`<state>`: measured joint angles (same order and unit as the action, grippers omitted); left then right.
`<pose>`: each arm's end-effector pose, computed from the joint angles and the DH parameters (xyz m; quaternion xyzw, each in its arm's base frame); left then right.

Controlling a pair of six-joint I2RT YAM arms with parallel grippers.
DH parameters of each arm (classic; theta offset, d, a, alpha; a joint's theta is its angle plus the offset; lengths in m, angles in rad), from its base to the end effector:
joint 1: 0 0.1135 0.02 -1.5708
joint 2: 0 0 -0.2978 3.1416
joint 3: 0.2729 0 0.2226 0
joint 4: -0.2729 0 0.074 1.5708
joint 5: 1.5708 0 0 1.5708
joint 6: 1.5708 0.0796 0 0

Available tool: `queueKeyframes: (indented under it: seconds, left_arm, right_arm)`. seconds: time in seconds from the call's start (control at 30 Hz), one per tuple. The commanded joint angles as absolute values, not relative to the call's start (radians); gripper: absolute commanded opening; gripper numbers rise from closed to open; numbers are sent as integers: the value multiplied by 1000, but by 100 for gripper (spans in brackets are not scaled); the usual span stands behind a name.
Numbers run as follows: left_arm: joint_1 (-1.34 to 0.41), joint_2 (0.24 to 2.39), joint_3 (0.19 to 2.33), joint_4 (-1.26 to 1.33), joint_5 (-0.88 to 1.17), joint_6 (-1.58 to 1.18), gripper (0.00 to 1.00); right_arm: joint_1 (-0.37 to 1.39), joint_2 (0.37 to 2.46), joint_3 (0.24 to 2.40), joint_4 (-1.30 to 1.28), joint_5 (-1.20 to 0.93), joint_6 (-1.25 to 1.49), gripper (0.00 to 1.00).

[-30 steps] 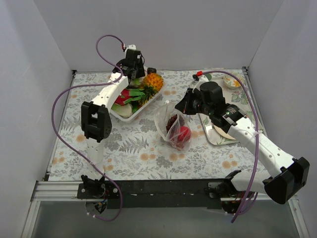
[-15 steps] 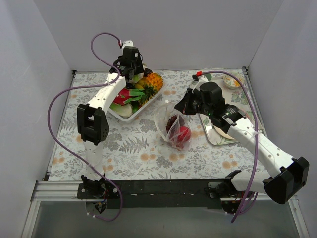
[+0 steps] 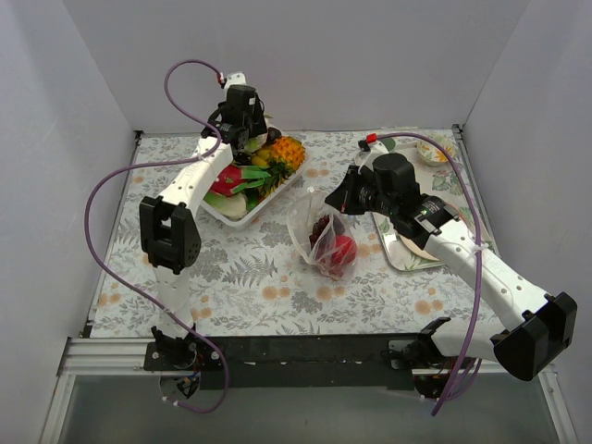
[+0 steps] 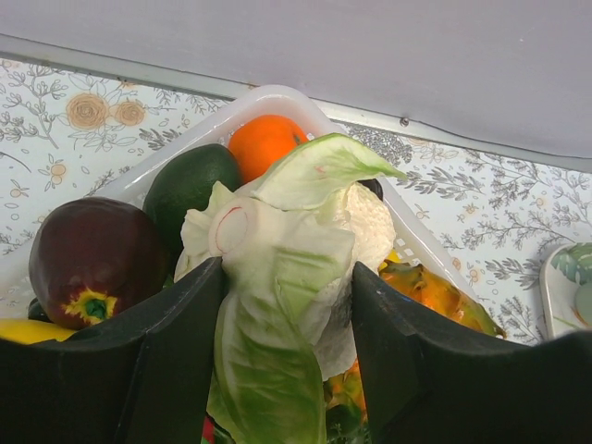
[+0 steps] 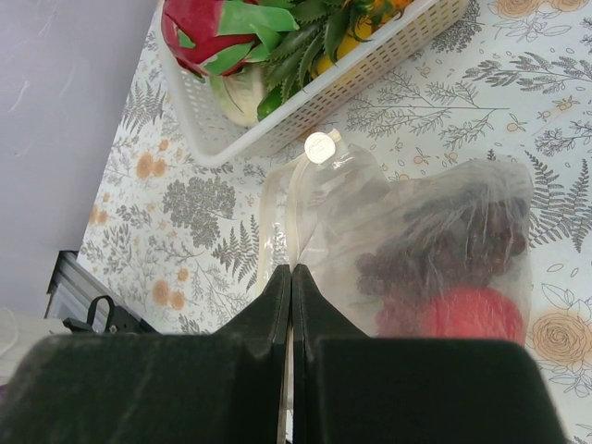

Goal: Place the food in the zip-top bag and seal the zipper
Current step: Pick up the fake fruit from the bin, then place the fake fruit in the zipper food storage bag.

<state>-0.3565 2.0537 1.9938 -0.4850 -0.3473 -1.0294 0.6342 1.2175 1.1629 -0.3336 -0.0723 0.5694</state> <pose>0.4810 -0.1502 0.3472 -0.3634 0.7821 -0.1930 0.4681 0.2191 0.1683 0.3831 -0.0470 0.8286 0.3401 0.4422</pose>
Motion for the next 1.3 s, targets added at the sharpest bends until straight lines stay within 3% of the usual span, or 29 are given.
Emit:
queueKeyframes:
  seconds: [0.0,0.5,0.9,1.27]
  left_arm:
    - [-359,1913,2000,-436,-361,-1031,36]
    - [-367,1735,1933,-463,-189,-1150,36]
    - [-371,1290,1438,-445,231,-1446,35]
    - [-439,1005,1010,-235,339,-1822,34]
  right_arm:
    - [630,1204,1155,-276,-87,554,1]
    - [630,1210,1154,-249,-78,554,1]
    - [629,1183,1111,-221,-5,595,1]
    - [630,1147,1088,-202,55,643,1]
